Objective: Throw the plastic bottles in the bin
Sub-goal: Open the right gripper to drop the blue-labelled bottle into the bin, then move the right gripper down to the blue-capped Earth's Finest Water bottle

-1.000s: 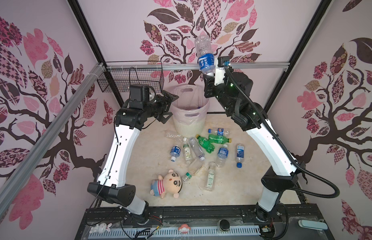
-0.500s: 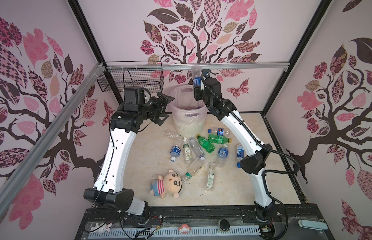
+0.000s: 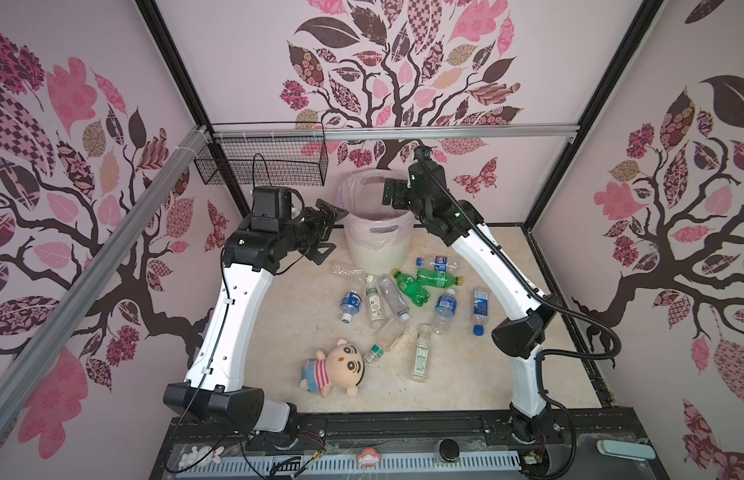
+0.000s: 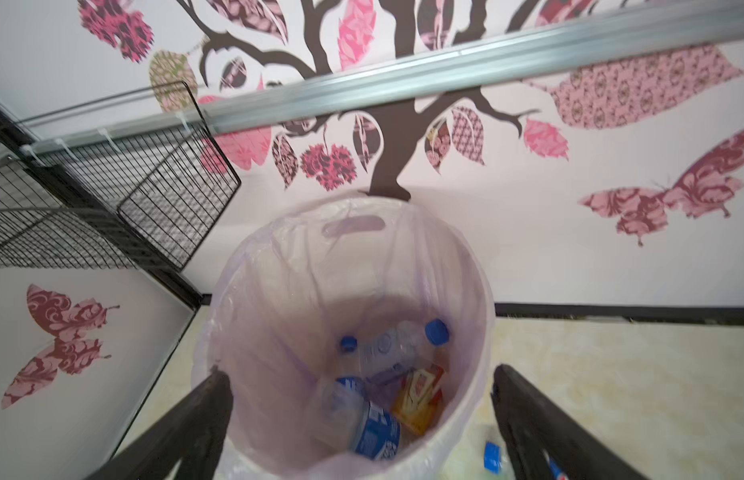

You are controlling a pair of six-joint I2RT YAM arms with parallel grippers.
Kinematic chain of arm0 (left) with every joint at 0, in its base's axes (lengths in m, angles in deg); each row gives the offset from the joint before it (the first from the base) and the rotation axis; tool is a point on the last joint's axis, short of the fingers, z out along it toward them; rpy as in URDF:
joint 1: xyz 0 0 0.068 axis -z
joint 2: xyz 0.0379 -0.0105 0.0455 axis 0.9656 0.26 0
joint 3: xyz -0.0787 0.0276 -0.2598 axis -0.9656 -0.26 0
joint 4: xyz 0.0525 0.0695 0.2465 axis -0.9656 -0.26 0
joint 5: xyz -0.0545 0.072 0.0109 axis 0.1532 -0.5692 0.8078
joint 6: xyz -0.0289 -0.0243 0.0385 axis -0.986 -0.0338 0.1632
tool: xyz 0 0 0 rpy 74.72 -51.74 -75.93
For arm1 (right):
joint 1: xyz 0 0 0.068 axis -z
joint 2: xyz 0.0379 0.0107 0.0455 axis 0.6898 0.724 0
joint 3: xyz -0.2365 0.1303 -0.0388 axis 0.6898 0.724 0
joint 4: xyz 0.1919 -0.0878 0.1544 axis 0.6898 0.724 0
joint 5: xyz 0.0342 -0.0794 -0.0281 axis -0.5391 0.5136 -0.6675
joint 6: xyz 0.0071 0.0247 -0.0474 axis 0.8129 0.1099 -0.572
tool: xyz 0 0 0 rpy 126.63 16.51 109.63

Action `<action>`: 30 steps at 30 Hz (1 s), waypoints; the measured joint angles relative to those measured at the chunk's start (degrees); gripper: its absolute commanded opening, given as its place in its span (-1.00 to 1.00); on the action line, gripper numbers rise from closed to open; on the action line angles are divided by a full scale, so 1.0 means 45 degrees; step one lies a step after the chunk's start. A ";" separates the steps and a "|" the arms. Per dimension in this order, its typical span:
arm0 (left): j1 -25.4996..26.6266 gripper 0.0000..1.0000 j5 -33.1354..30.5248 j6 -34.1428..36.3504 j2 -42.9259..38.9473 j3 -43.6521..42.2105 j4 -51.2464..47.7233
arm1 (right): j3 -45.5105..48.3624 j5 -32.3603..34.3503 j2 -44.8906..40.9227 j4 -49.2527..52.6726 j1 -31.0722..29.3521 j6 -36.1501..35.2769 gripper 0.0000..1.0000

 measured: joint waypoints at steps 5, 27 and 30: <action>0.0063 0.94 -0.0019 0.0189 0.0005 -0.0053 -0.0015 | 0.3366 0.0359 -0.2273 0.0777 0.0000 0.0719 0.99; 0.3361 0.94 -0.0612 -0.0160 -0.0379 -0.2798 0.0597 | 1.6815 -0.0529 -0.9330 0.1112 0.4386 0.2963 0.99; 0.4012 0.94 -0.0821 -0.0262 -0.0262 -0.2953 0.1054 | 1.8083 -0.1025 -0.9379 0.0563 0.4925 0.3147 0.99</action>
